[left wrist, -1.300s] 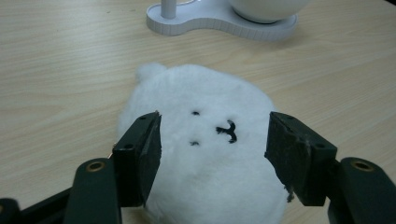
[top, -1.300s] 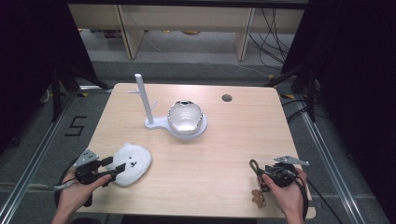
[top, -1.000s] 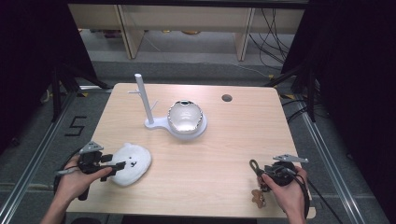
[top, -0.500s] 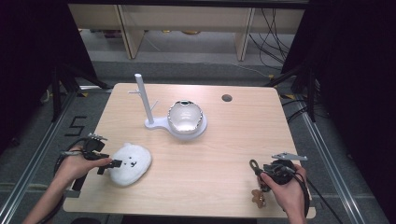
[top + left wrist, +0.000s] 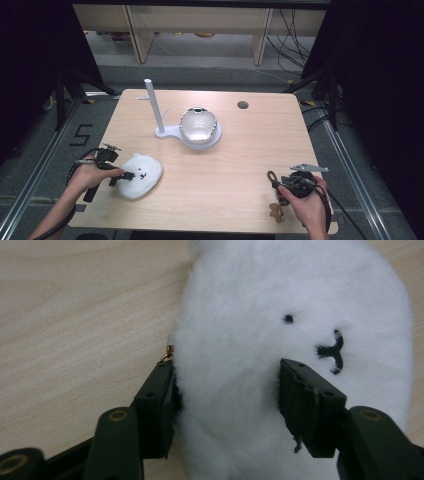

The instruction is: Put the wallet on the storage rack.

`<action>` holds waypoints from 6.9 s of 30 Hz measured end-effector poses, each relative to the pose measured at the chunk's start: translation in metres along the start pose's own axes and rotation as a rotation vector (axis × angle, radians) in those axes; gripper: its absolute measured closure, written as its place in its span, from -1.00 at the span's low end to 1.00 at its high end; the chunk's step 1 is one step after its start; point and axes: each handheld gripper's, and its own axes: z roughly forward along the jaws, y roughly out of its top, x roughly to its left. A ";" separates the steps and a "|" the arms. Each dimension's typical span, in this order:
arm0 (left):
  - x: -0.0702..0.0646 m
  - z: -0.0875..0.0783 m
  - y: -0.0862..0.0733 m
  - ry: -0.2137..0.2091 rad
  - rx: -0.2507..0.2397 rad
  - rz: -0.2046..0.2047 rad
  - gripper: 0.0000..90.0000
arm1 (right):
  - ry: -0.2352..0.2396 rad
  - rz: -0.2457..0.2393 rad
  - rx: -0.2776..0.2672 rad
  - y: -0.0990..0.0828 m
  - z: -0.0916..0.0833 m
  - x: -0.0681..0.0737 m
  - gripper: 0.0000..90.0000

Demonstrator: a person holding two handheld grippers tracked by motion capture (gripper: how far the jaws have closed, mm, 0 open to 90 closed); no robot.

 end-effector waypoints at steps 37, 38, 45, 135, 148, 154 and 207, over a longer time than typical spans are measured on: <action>-0.051 -0.041 0.006 0.008 -0.230 0.402 0.78 | 0.067 -0.086 -0.025 0.013 -0.004 0.019 0.28; -0.055 -0.044 0.009 0.013 -0.231 0.431 0.78 | 0.069 -0.096 -0.027 0.013 -0.004 0.021 0.28; -0.088 -0.058 0.023 0.002 -0.293 0.573 0.77 | 0.122 -0.141 -0.059 0.024 -0.003 0.041 0.26; -0.069 0.002 -0.056 0.011 -0.687 0.283 -0.26 | 0.376 -0.317 -0.337 0.105 0.032 0.119 0.69; -0.062 0.022 -0.066 -0.006 -0.732 0.214 -0.26 | 0.356 -0.287 -0.355 0.120 0.032 0.116 0.69; -0.060 0.025 -0.067 0.009 -0.750 0.234 -0.26 | 0.343 -0.290 -0.378 0.131 0.032 0.115 0.69; -0.060 0.026 -0.066 0.016 -0.776 0.205 -0.29 | 0.286 -0.259 -0.367 0.182 0.070 0.108 0.69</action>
